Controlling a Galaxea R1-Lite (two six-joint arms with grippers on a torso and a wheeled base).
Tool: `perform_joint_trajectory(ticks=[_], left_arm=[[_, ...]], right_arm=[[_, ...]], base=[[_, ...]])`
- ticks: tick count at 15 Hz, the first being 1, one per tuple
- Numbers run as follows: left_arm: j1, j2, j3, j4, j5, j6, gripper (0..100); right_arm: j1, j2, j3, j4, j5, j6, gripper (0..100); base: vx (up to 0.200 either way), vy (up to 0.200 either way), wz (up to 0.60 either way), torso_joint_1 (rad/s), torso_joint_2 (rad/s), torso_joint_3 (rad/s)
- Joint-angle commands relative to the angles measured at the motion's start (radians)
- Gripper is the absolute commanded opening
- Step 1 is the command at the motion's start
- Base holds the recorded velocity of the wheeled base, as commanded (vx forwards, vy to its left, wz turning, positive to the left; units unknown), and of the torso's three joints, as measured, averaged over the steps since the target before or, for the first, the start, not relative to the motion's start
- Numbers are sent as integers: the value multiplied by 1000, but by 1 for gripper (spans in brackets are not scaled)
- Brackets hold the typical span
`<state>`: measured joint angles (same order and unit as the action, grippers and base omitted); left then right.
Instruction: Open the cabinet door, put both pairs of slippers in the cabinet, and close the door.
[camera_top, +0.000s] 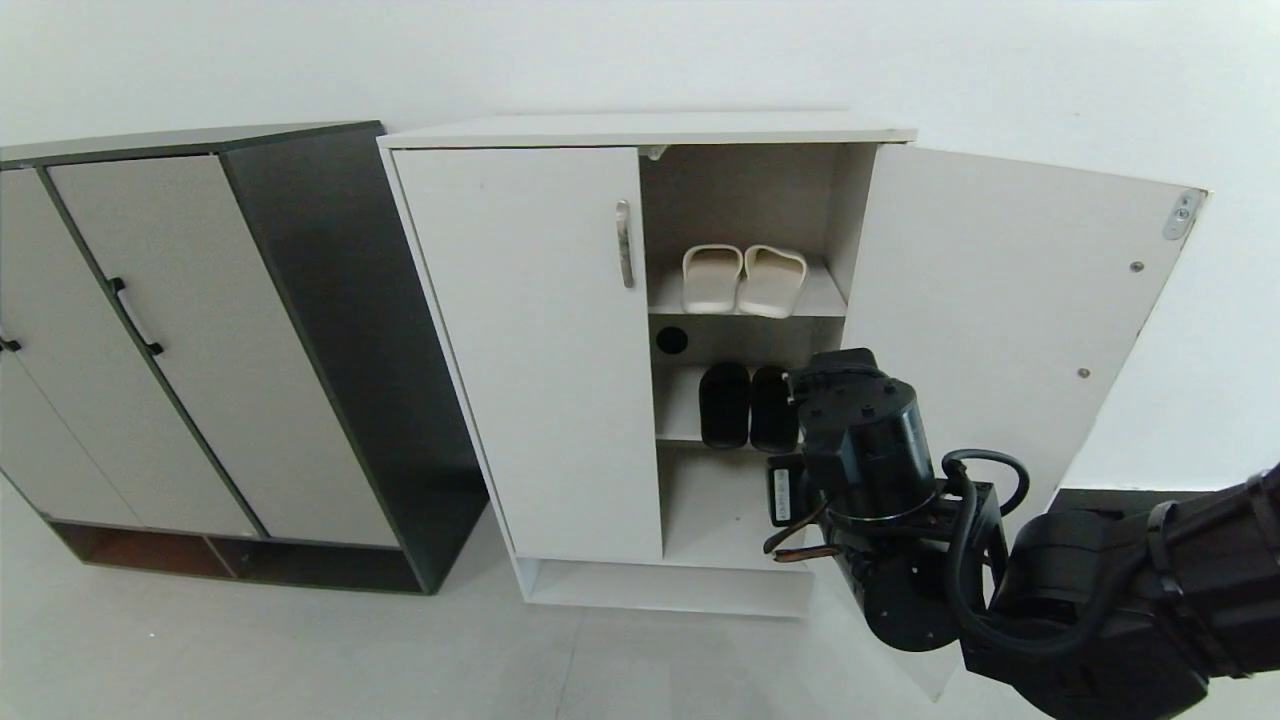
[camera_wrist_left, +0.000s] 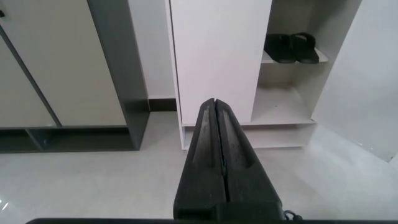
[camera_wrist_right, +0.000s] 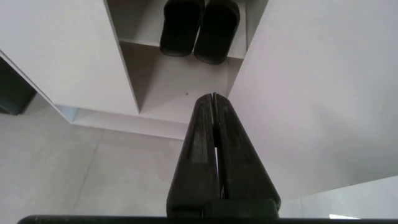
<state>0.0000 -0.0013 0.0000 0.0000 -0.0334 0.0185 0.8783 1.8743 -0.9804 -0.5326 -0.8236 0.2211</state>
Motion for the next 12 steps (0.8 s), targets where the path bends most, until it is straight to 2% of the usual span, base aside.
perform_joint_trajectory(ticks=[1, 3, 7, 12], left_arm=[[0, 1, 0, 0, 0, 0, 0], [0, 1, 0, 0, 0, 0, 0], [0, 1, 0, 0, 0, 0, 0], [0, 1, 0, 0, 0, 0, 0]], right_arm=[[1, 3, 0, 0, 0, 0, 0], [1, 3, 0, 0, 0, -2, 0], [1, 3, 0, 0, 0, -2, 0], [4, 3, 2, 0, 0, -2, 0]], base=[[0, 0, 0, 0, 0, 0], [0, 0, 0, 0, 0, 0], [0, 0, 0, 15, -195, -297], [0, 0, 0, 71, -511, -357]])
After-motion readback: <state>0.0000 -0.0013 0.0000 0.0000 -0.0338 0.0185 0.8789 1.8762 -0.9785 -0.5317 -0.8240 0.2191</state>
